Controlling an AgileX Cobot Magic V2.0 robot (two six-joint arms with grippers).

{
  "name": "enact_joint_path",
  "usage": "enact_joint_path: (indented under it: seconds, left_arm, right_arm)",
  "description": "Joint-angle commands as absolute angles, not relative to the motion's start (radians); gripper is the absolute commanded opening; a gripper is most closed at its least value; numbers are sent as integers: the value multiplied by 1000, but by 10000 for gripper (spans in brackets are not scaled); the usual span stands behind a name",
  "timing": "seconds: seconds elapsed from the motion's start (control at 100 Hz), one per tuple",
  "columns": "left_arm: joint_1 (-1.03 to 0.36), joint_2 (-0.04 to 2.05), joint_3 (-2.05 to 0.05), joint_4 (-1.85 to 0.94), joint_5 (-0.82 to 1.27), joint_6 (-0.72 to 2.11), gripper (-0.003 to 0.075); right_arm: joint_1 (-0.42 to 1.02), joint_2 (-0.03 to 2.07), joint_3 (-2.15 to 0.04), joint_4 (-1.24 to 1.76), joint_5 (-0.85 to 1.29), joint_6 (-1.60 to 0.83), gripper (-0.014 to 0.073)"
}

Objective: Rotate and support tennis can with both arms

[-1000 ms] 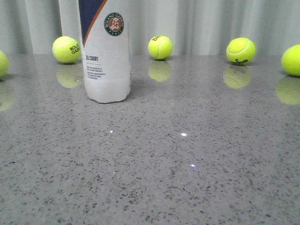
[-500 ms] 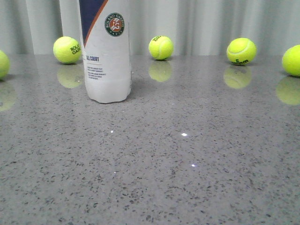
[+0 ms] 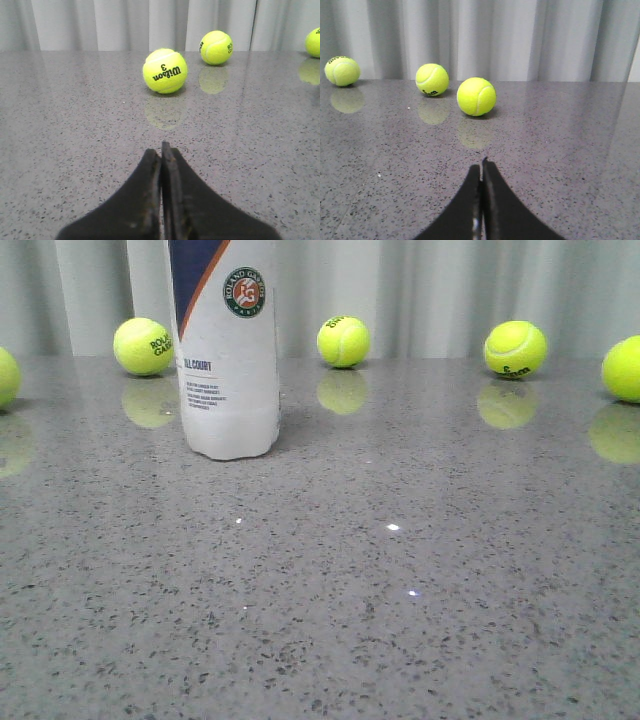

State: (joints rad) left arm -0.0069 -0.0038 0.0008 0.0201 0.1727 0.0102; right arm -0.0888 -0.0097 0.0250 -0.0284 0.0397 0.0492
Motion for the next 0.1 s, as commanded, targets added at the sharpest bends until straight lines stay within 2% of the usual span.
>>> enact_joint_path:
  seconds: [0.0,0.09]
  left_arm:
    - [-6,-40,45,16,95,0,-19]
    - [-6,-40,45,16,95,0,-18]
  right_arm:
    - [-95,-27,30,-38,-38,40,-61]
    - [-95,-27,30,-38,-38,40,-61]
